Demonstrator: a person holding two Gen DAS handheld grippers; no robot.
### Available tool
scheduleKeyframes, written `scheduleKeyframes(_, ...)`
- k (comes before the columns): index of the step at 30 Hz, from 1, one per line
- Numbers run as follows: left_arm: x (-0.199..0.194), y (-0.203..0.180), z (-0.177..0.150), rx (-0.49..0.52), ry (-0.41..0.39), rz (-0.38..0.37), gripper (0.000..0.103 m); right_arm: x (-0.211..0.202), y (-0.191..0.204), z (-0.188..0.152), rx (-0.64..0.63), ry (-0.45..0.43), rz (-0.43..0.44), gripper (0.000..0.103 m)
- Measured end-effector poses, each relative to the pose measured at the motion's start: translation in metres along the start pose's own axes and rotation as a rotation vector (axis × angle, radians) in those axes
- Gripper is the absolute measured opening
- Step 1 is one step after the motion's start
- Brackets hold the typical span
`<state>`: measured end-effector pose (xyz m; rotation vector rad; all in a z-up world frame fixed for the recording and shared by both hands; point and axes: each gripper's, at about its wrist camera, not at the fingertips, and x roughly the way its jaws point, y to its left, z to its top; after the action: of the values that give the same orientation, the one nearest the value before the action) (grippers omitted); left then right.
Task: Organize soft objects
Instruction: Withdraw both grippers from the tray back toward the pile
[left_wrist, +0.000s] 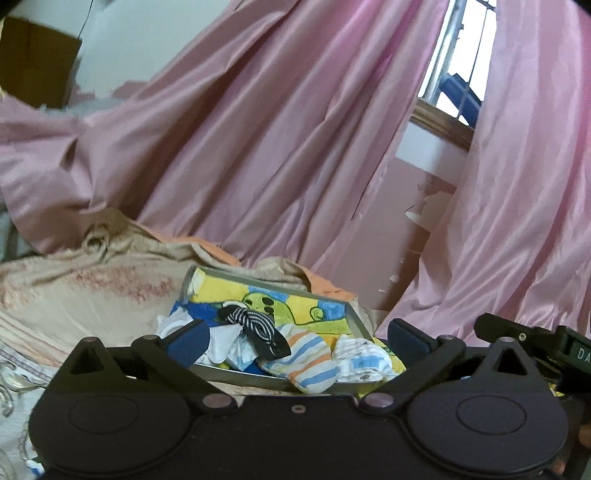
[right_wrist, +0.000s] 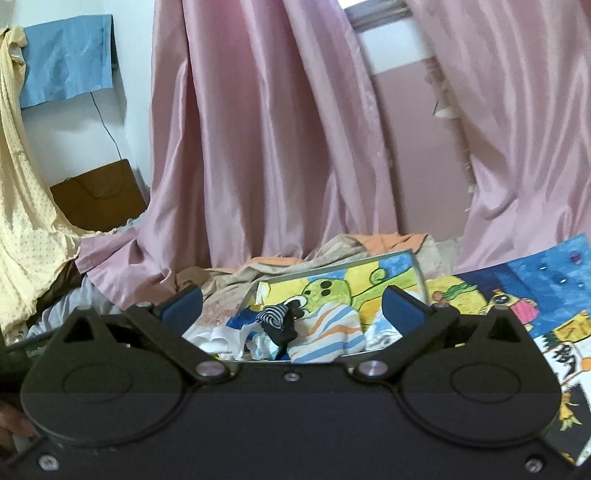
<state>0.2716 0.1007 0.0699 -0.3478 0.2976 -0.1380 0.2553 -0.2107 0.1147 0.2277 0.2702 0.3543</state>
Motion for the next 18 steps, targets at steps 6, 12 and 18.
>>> scheduleKeyframes(6,-0.029,-0.006,-0.017,0.034,0.001,0.053,0.102,-0.056,-0.002,-0.010,-0.021,-0.037,-0.013,0.103)
scheduleKeyframes(12,-0.047,-0.009,-0.040,0.052,0.065,0.086,0.102,-0.100,0.000,-0.031,-0.026,-0.059,-0.035,0.103)
scheduleKeyframes(18,-0.070,-0.018,-0.056,0.070,0.078,0.101,0.102,-0.135,0.007,-0.062,-0.025,-0.058,-0.059,0.103)
